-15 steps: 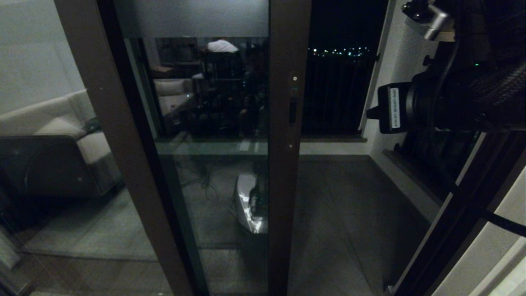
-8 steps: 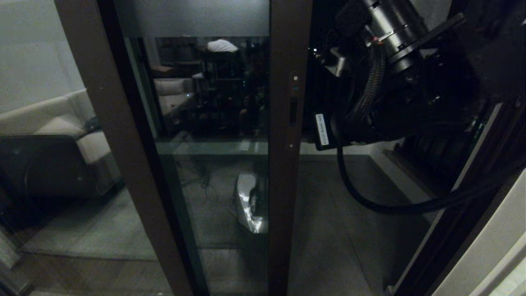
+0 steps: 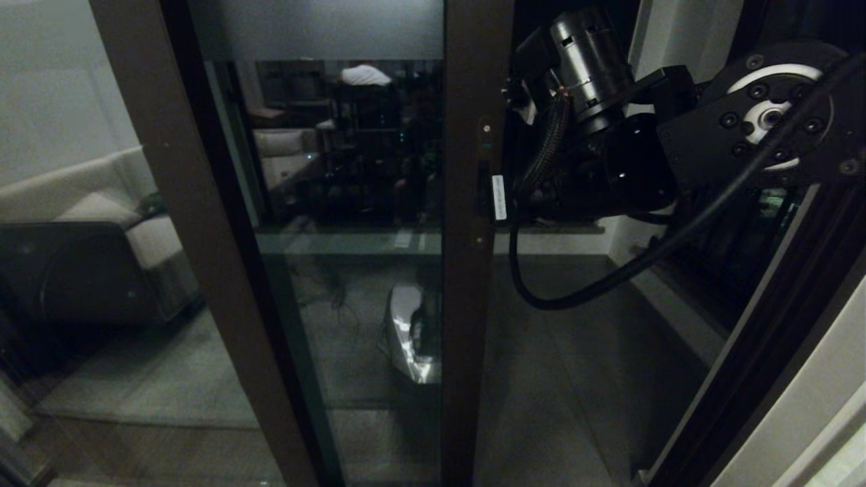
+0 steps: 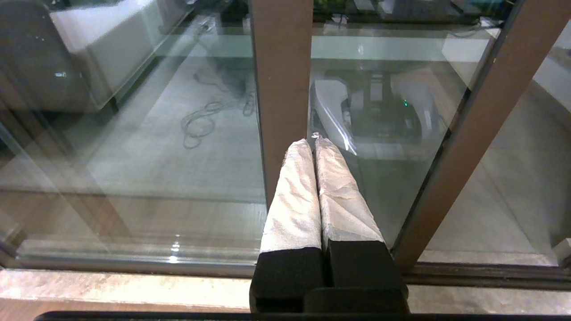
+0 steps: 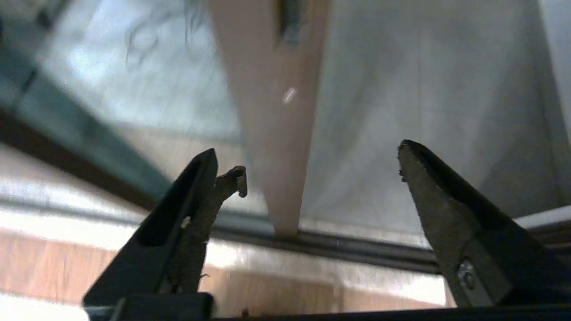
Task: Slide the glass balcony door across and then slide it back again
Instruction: Close the slid door
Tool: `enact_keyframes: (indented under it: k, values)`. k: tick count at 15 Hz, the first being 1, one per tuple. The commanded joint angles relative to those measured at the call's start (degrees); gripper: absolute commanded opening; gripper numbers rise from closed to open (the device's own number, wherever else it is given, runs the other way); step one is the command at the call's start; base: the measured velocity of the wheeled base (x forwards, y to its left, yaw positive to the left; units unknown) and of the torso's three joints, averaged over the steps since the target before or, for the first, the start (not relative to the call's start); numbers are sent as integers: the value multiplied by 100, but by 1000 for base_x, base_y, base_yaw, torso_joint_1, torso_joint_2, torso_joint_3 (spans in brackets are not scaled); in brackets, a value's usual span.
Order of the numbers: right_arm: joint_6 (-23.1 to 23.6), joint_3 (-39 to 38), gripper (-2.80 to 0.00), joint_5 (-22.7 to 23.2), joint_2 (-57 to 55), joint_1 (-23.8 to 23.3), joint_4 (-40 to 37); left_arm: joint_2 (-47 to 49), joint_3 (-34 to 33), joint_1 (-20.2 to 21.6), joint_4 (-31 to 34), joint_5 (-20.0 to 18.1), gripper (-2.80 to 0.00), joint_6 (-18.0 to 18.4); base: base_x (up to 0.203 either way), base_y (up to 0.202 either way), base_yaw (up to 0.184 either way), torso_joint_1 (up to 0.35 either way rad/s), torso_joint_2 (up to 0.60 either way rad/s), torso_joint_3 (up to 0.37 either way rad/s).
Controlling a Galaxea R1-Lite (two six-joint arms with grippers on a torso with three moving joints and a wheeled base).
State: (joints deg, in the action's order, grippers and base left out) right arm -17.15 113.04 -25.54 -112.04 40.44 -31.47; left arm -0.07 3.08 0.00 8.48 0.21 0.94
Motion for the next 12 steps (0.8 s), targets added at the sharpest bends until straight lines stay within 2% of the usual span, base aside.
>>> enact_keyframes:
  k: [1, 5, 12]
  values:
    - [116, -8, 0, -7, -13, -297, 354, -1, -1, 0, 4, 5, -280, 3, 0, 0, 0, 0, 0, 0]
    - [345, -19, 0, 5, -205, -705, 800, -1, -1, 0, 4, -4, -280, 3, 0, 0, 0, 0, 0, 0]
    - [448, -19, 0, 14, -486, -739, 1211, -1, -1, -6, 4, -4, -280, 3, 0, 0, 0, 0, 0, 0]
